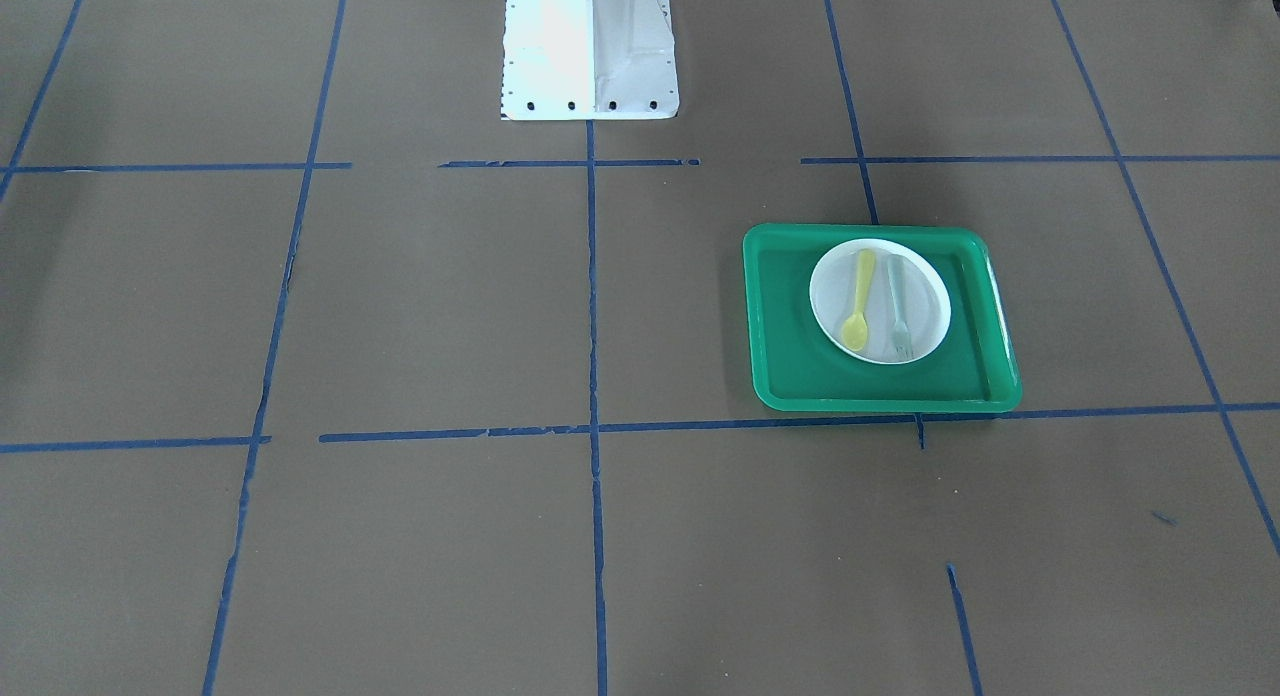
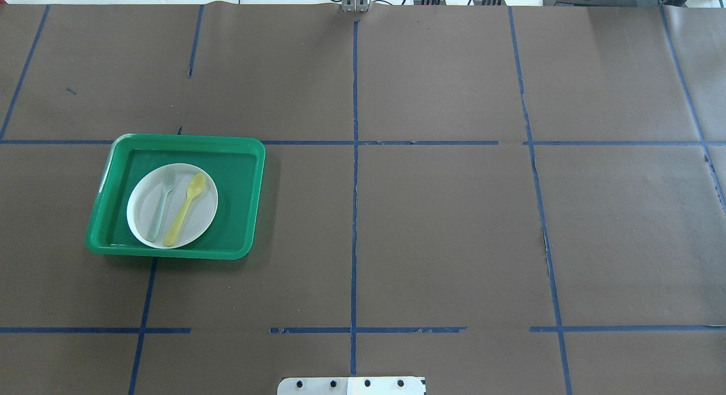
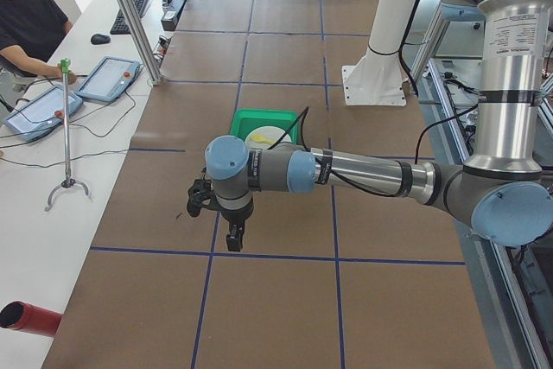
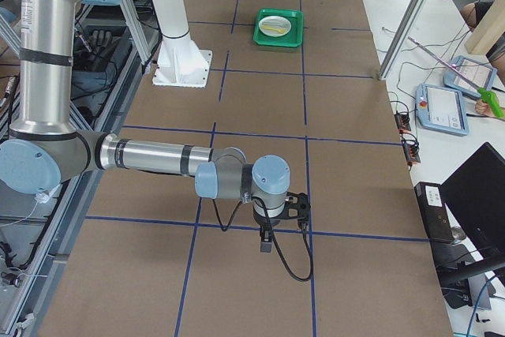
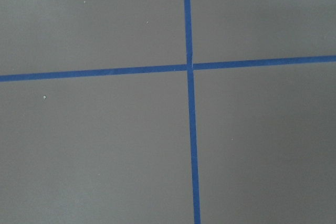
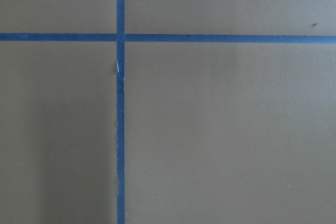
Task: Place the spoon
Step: 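Move the left gripper over the green tray toward the yellow spoon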
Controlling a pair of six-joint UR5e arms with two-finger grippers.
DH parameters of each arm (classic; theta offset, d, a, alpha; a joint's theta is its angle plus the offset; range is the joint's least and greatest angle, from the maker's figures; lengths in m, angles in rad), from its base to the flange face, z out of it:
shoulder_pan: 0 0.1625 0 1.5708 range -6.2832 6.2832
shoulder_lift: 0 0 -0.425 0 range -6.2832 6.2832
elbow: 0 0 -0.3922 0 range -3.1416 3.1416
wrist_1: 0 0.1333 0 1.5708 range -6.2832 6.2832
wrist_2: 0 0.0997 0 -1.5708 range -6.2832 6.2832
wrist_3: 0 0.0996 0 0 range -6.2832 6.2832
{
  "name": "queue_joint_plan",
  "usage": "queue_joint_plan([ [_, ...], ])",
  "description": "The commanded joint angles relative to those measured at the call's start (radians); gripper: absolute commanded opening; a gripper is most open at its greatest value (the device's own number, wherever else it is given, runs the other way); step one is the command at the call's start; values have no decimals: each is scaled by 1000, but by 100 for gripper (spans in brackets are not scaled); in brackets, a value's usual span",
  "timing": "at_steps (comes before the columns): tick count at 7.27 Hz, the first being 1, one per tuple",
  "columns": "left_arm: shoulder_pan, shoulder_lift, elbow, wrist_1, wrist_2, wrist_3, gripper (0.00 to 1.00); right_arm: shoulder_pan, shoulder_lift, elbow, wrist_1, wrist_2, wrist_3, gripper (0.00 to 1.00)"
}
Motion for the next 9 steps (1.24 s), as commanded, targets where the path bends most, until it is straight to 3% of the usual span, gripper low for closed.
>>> queue_joint_plan([
  [1,106,-14,-177,-3,4,-220,100,0,0,0,0,0,0,100],
  [3,322,-137,-207,-8,24,-531,100,0,0,0,0,0,-1,100],
  [5,584,-264,-172,-14,172,-807,100,0,0,0,0,0,0,100],
  [6,675,-298,-76,-110,250,-907,100,0,0,0,0,0,0,100],
  [8,761,-288,98,-412,318,-1052,100,0,0,0,0,0,0,100],
  [9,798,-288,121,-437,346,-1069,100,0,0,0,0,0,0,100],
])
